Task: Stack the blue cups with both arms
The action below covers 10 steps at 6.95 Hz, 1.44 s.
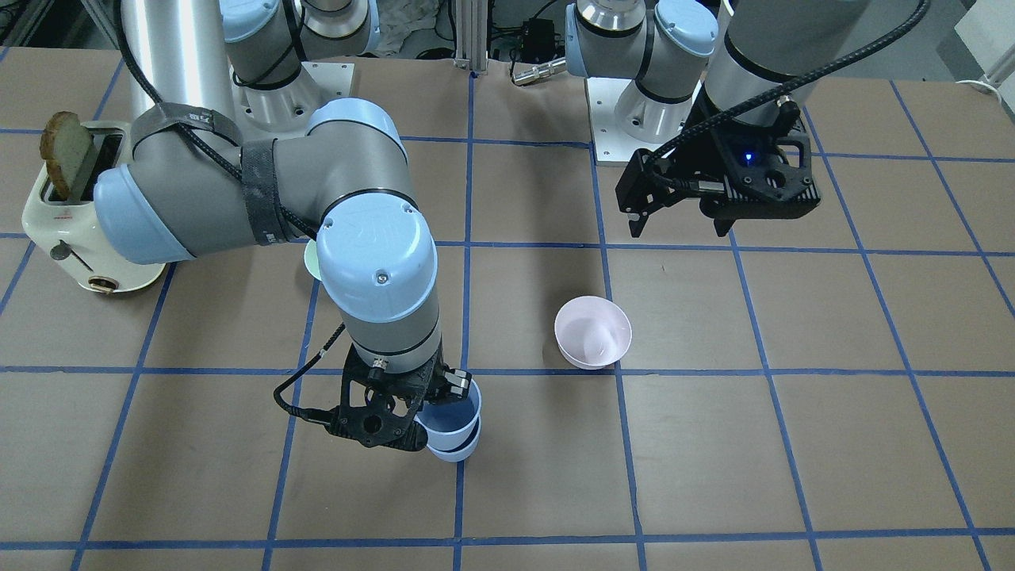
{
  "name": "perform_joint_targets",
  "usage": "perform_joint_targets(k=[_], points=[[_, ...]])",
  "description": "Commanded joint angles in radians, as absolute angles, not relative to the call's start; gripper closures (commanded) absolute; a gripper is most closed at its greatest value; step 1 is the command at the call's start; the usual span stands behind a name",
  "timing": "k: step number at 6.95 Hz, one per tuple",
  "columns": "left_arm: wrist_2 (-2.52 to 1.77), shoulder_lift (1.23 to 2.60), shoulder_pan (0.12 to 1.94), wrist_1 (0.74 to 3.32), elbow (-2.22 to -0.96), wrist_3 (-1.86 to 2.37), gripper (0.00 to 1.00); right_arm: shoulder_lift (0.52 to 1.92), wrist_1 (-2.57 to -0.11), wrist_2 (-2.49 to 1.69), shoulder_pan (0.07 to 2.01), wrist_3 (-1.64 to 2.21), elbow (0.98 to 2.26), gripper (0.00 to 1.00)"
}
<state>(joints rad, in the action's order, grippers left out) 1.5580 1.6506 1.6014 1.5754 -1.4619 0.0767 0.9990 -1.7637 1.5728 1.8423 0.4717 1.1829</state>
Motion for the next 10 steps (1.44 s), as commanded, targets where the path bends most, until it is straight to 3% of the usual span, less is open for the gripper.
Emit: perform_joint_targets(k=[1, 2, 3, 7, 10], points=[[1.559, 1.649, 1.601, 1.577, -1.462, 0.077, 0.0, 0.986, -1.764, 1.563, 1.842, 0.462, 1.19, 0.61], [1.559, 1.649, 1.601, 1.578, -1.462, 0.078, 0.0, 0.98, -1.764, 1.563, 1.838, 0.447, 1.19, 0.18], [1.559, 1.649, 1.601, 1.577, -1.462, 0.078, 0.0, 0.983, -1.763, 1.568, 1.827, 0.434, 1.18, 0.01], [1.56, 1.646, 1.601, 1.58, -1.462, 0.078, 0.0, 1.067, -1.651, 1.606, 1.622, 0.133, 1.135, 0.0], [1.559, 1.646, 1.601, 1.58, -1.462, 0.078, 0.0, 1.307, -1.618, 1.594, 1.565, 0.072, 1.355, 0.0]])
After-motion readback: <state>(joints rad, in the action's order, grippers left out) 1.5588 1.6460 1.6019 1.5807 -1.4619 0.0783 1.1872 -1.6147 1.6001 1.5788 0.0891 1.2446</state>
